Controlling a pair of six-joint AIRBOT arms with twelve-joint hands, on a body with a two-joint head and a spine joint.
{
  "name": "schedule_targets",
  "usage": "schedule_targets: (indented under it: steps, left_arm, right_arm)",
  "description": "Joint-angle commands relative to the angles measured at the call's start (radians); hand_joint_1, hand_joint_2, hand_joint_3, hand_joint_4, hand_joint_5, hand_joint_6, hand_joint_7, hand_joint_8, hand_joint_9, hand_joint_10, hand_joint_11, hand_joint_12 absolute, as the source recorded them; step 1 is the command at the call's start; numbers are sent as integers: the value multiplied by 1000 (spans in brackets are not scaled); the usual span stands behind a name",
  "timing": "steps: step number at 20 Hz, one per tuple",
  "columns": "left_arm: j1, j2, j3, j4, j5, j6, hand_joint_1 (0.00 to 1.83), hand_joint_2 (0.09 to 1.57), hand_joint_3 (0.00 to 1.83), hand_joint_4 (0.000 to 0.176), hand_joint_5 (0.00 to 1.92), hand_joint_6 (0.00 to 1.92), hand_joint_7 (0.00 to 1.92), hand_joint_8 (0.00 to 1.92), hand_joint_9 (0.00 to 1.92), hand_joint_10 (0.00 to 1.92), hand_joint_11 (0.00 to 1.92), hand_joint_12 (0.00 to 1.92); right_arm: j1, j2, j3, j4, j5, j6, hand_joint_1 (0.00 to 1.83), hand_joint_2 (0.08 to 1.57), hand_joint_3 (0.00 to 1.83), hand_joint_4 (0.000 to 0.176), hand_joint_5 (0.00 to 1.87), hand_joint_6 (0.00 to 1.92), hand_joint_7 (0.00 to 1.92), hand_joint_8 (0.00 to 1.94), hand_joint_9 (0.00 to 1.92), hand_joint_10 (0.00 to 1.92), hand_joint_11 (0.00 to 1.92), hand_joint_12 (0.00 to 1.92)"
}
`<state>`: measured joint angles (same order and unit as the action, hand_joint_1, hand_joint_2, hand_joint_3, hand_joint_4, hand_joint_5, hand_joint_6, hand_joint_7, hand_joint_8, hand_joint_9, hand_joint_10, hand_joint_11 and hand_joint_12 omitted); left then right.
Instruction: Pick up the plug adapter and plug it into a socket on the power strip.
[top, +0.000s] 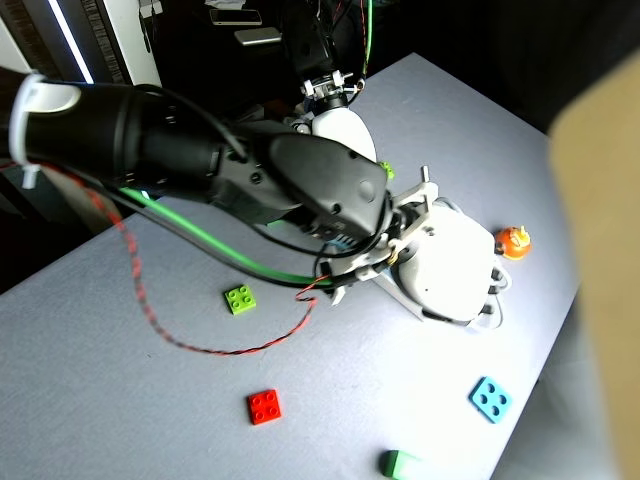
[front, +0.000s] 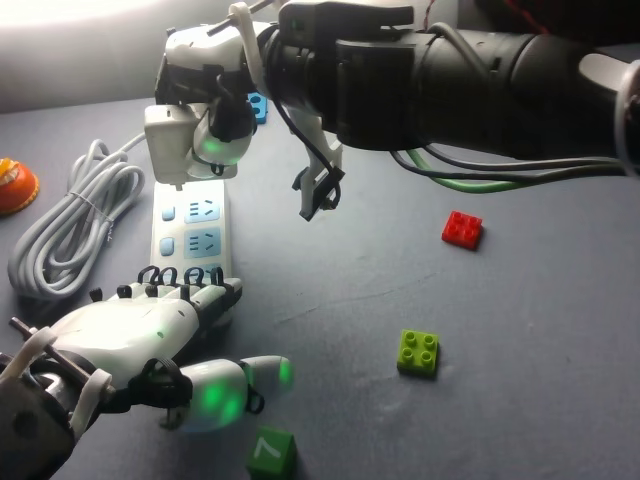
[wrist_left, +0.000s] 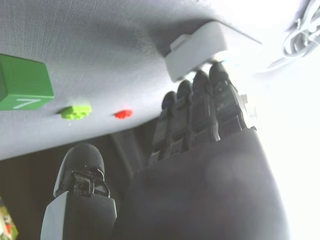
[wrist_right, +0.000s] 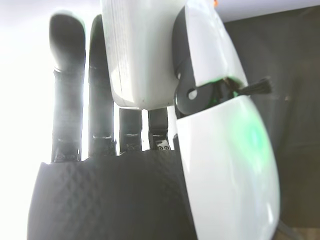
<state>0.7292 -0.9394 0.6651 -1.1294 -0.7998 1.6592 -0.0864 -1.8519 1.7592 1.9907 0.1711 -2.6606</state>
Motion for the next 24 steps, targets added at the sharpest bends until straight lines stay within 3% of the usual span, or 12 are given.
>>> schedule_targets:
  steps: [1, 4, 6, 7, 9, 19, 24]
  left_arm:
    - [-4, 0, 5, 40, -62, -3, 0, 1209, 0, 0, 30, 2, 53, 3, 29, 6, 0, 96]
    - [-3, 0, 4, 40, -62, -3, 1, 1215, 1, 0, 34, 5, 55, 6, 27, 7, 9, 81]
    - [-2, 0, 4, 40, -62, -3, 17, 1206, 0, 0, 63, 2, 87, 3, 59, 4, 0, 175]
    - [-2, 0, 4, 40, -62, -3, 4, 1208, 0, 0, 64, 1, 91, 3, 65, 5, 0, 185]
    - [-2, 0, 4, 40, -62, -3, 32, 1211, 0, 0, 85, 3, 117, 4, 93, 6, 0, 250]
    - [-2, 1, 5, 40, -62, -3, 0, 1211, 0, 0, 34, 0, 57, 0, 38, 0, 0, 111]
    - [4, 1, 10, 40, -67, -3, 0, 1216, 3, 0, 58, 5, 81, 3, 68, 3, 0, 170]
  right_arm:
    - [12, 3, 6, -7, -40, 2, 1368, 1153, 0, 0, 830, 972, 940, 1071, 847, 1418, 753, 1464]
    - [-2, -2, 10, -7, -37, -5, 1369, 1152, 0, 0, 828, 976, 937, 1067, 860, 1406, 780, 1444]
    - [-8, -7, 9, -7, -23, -6, 1382, 1117, 0, 0, 892, 857, 1011, 964, 950, 1337, 801, 1431]
    - [-11, -9, 9, -7, -13, -6, 1369, 1155, 0, 0, 798, 1011, 934, 1064, 881, 1394, 772, 1462]
    - [-18, -13, 9, 0, -1, -6, 1369, 1157, 0, 0, 802, 1006, 932, 1073, 864, 1405, 778, 1467]
    - [-31, -33, 28, 3, -12, -27, 1368, 1156, 0, 0, 810, 993, 932, 1078, 857, 1410, 770, 1465]
    - [-33, -39, 50, 3, -8, -28, 1365, 1167, 1, 0, 802, 994, 924, 1118, 807, 1462, 739, 1462]
